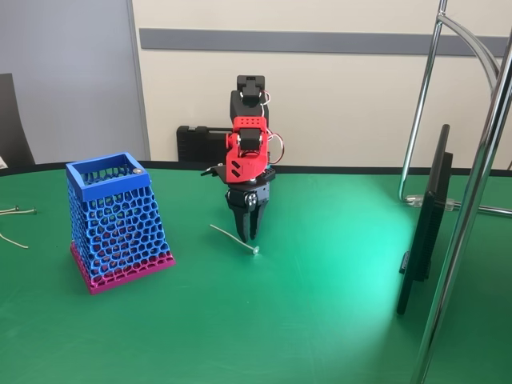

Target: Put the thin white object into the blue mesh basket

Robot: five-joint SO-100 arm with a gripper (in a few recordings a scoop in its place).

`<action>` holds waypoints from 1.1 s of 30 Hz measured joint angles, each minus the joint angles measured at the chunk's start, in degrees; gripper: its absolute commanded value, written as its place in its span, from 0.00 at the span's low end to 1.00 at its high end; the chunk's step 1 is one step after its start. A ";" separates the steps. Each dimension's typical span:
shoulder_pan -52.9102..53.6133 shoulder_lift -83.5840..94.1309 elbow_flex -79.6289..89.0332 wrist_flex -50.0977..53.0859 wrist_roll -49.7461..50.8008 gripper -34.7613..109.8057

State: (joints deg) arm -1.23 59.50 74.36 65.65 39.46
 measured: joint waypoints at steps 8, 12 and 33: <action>0.00 -4.13 -4.57 1.93 -0.09 0.33; 0.00 -4.92 -5.10 1.93 -0.09 0.32; 0.79 -11.95 -14.77 8.00 -0.09 0.33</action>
State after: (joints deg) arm -0.44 47.55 59.59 73.65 39.38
